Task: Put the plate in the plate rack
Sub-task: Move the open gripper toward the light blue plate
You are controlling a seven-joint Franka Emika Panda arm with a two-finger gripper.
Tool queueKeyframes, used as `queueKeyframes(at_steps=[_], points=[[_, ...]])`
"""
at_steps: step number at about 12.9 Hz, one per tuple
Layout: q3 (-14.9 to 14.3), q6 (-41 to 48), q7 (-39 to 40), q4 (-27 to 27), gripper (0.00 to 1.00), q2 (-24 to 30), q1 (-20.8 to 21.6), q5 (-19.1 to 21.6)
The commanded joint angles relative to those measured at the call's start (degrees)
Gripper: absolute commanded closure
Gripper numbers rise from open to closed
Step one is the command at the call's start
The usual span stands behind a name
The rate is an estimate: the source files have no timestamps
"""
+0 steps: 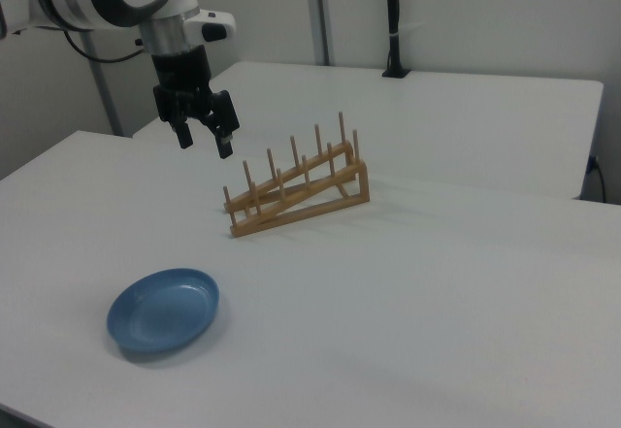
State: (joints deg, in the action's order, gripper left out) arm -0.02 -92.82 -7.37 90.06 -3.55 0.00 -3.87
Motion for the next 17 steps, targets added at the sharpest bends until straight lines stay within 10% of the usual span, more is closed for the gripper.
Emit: queueKeyframes(at_steps=[1, 10, 17], points=[[-0.1, -0.7, -0.8, 1.2, 0.0, 1.2, 0.1, 0.9], [-0.1, -0.8, 1.4, 1.4, 0.0, 1.0, -0.1, 1.0], [-0.1, -1.5, 26.6, 7.9, 0.0, -0.4, 0.1, 0.9]])
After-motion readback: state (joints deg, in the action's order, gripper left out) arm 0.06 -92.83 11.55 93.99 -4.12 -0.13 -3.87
